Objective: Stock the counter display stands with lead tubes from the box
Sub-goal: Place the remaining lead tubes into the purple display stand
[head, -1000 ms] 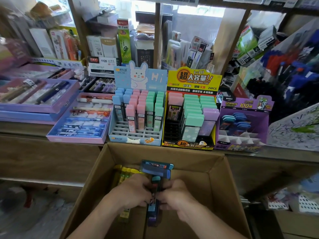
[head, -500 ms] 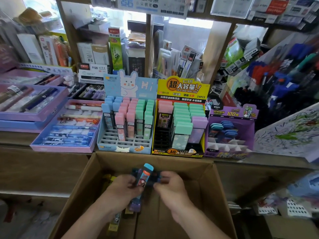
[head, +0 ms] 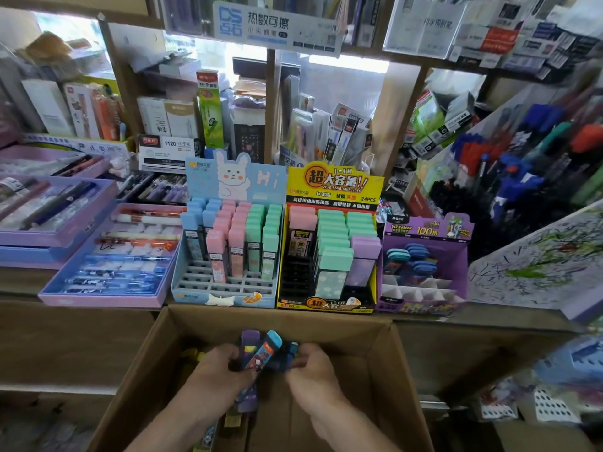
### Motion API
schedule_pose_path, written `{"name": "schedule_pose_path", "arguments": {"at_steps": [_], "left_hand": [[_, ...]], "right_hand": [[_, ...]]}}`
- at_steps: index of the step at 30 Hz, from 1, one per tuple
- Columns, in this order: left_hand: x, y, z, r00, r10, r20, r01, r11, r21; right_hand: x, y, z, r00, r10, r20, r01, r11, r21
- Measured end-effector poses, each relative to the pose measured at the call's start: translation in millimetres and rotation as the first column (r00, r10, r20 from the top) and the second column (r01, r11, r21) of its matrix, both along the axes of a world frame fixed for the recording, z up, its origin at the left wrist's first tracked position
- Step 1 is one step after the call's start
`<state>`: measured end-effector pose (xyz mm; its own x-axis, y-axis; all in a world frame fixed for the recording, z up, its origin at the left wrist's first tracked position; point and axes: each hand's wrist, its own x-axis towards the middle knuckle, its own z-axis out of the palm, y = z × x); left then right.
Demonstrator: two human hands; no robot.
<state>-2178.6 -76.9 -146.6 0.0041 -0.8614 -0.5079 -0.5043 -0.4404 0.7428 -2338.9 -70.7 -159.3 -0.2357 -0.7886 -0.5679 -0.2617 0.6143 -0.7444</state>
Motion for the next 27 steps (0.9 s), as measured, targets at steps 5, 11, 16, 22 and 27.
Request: {"name": "schedule_pose_path", "arguments": {"at_steps": [5, 11, 16, 22, 27], "left_hand": [[-1, 2, 4, 0.998, 0.029, -0.047, -0.029, 1.0, 0.0], [0, 4, 5, 0.997, 0.041, -0.066, -0.039, 0.999, 0.035], [2, 4, 3, 0.994, 0.073, -0.085, -0.068, 0.996, 0.056], [4, 2, -1, 0.994, 0.078, -0.081, -0.072, 0.995, 0.067], [7, 2, 0, 0.989, 0.07, -0.131, -0.054, 0.991, 0.121]], "right_hand": [[-5, 0, -5, 0.966, 0.17, -0.194, -0.186, 0.98, -0.068], [-5, -1, -11, 0.837, 0.27, -0.475, -0.394, 0.901, -0.18], [0, 0, -16, 0.812, 0.361, -0.458, -0.476, 0.865, -0.16], [5, -5, -21, 0.717, 0.455, -0.528, -0.577, 0.813, -0.082], [8, -8, -27, 0.67, 0.45, -0.59, -0.618, 0.779, -0.107]]}}
